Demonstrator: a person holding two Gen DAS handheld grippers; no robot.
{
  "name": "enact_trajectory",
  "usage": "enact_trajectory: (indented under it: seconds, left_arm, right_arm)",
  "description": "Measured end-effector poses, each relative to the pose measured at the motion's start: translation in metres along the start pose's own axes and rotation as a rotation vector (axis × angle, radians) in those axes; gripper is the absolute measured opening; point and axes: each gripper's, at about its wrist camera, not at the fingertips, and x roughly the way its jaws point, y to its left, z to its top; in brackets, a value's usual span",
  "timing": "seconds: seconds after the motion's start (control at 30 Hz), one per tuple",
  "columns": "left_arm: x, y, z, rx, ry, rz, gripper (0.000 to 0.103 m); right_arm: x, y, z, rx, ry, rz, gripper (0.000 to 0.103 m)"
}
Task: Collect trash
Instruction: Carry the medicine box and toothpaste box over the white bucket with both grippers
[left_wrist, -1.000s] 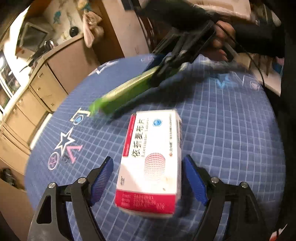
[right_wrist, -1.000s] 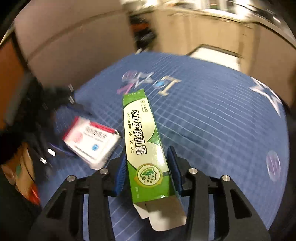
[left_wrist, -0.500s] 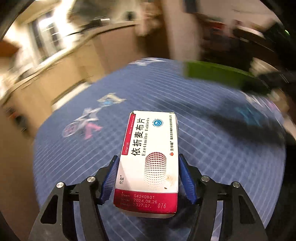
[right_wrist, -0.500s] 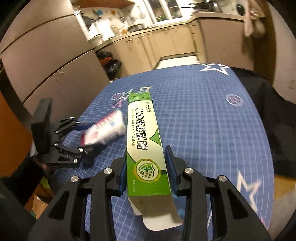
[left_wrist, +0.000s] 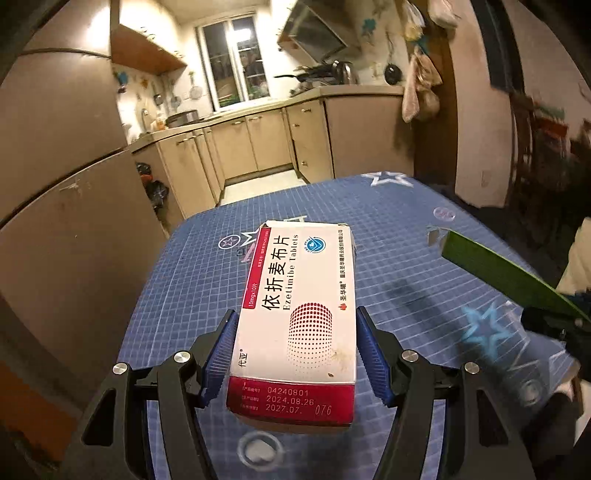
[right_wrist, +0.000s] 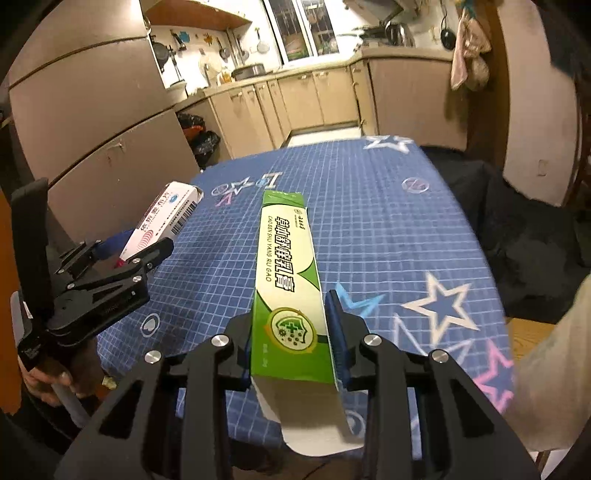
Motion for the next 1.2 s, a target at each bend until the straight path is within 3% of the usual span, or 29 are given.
enact_trajectory:
  seconds: [0.23, 0.77, 0.93, 1.2]
  left_arm:
    - [-0.049, -0.031, 0.020, -0.061, -0.095, 0.018, 0.064]
    - [-0.099, -0.106, 0.043, 0.016, -0.203, -0.051, 0.064]
    - [-0.101, -0.143, 0.054, 0.068, -0.217, -0.128, 0.064]
    - [-0.092, -0.249, 0.071, 0.217, -0.197, -0.371, 0.064]
  right_arm:
    - [-0.045, -0.005, -0.007, -0.010, -0.107, -0.035, 0.028]
    - [-0.118, -0.039, -0.024, 0.041, -0.253, -0.150, 0.026]
    - [-0.150, -0.070, -0.024, 0.085, -0.314, -0.236, 0.026]
    - [-0.222, -0.147, -0.045, 0.215, -0.407, -0.443, 0.025]
